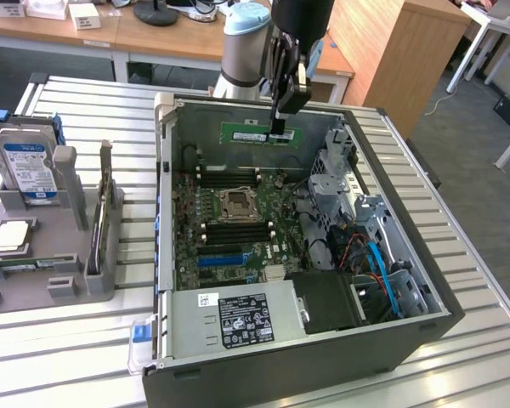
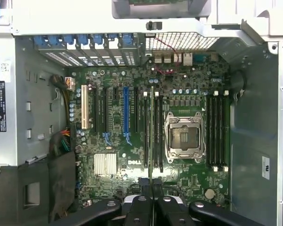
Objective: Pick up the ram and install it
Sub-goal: 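Pick up the ram and move it above insertion slot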
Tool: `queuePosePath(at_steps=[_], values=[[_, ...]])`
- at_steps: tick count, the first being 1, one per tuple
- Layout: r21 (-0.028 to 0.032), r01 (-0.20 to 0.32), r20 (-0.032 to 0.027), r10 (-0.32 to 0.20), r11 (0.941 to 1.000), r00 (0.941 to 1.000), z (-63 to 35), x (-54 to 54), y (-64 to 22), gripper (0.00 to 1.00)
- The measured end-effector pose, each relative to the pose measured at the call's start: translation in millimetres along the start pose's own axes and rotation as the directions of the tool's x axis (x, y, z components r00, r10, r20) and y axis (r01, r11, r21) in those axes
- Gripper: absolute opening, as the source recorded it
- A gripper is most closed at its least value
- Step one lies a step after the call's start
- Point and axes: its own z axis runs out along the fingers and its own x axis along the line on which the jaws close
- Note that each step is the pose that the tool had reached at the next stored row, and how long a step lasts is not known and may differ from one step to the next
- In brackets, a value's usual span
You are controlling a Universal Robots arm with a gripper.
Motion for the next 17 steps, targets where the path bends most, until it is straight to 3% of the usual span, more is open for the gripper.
queuePosePath(at_steps=[4,17], values=[[0.0001,0.000,0.0003,0.000,1.0000,1.0000,0.4,-0.1,0.0,0.12],[0.0000,0.000,0.0000,0.000,1.0000,1.0000,23.7,-0.5,0.2,0.12]])
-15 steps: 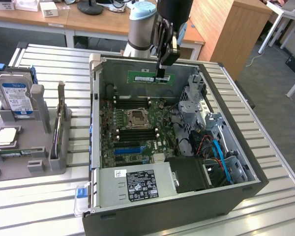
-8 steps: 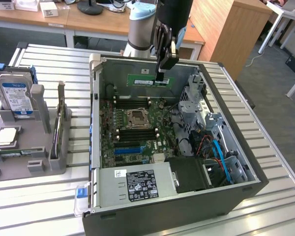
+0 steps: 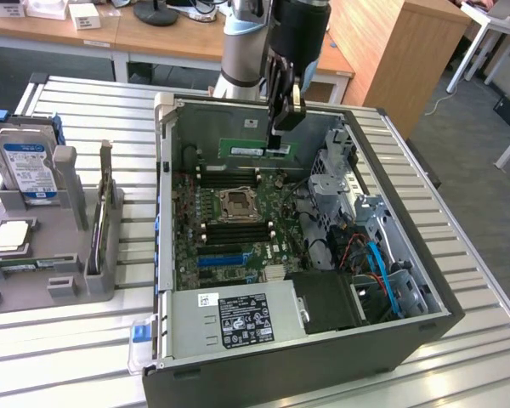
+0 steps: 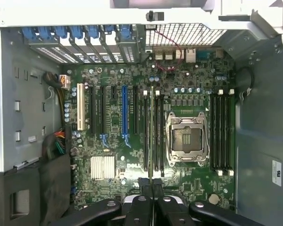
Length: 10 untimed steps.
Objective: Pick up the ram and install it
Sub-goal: 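Pick up the ram and move it above insertion slot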
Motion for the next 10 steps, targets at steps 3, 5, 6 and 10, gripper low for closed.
queuePosePath(at_steps=[3,5,6,10], values=[[0.0000,0.000,0.0000,0.000,1.0000,1.0000,5.5,-0.1,0.0,0.12],[0.0000,0.000,0.0001,0.000,1.0000,1.0000,9.1,-0.2,0.1,0.12],[0.0000,0.000,0.0001,0.000,1.0000,1.0000,10.9,-0.2,0.1,0.12],[-0.0001,0.000,0.0000,0.000,1.0000,1.0000,16.8,-0.3,0.1,0.12]])
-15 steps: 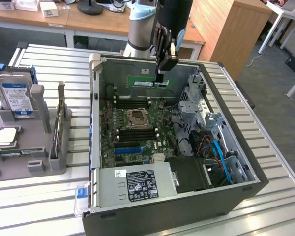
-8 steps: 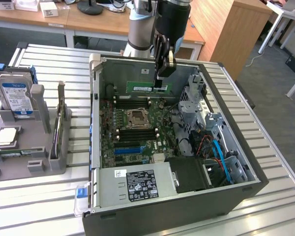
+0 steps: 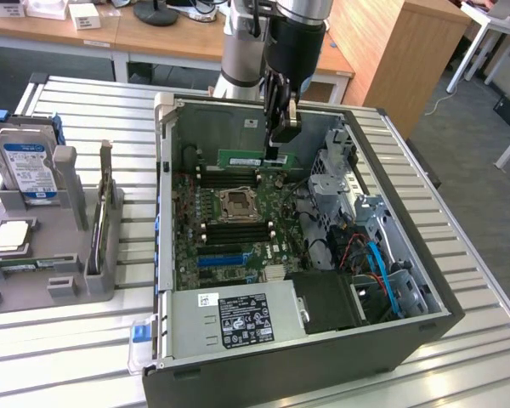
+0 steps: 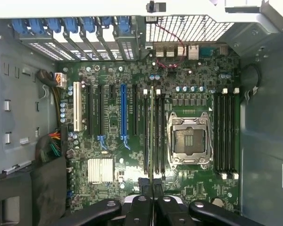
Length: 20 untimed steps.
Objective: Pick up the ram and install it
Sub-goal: 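Pick up the ram and move it above insertion slot, then insert the ram into the slot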
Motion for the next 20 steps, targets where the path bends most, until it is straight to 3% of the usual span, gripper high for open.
queuePosePath(at_steps=[10,20], values=[[0.0000,0.000,0.0013,0.000,1.0000,1.0000,7.8,-0.2,0.1,0.12],[0.0000,0.000,0.0013,0.000,1.0000,1.0000,8.0,-0.2,0.0,0.12]])
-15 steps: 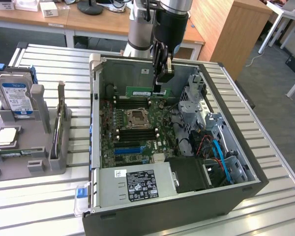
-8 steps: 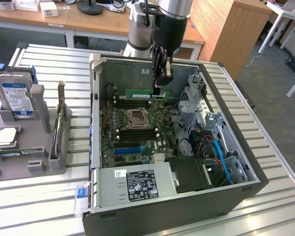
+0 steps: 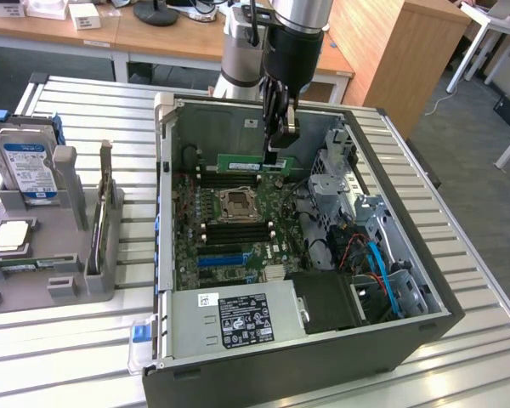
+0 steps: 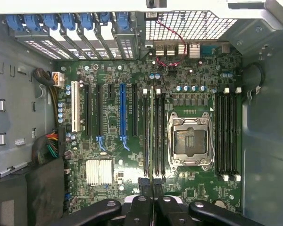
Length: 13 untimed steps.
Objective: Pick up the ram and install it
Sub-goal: 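Insert the ram into the slot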
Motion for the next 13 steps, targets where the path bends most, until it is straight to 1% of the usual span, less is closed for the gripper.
queuePosePath(at_steps=[4,10,13], values=[[0.0001,0.000,0.0002,0.000,1.0000,1.0000,0.1,0.1,0.0,0.12],[0.0000,0.000,0.0001,0.000,1.0000,1.0000,0.1,6.0,-0.2,0.12],[-0.0001,0.000,0.0000,0.000,1.0000,1.0000,0.2,6.7,-0.1,0.12]])
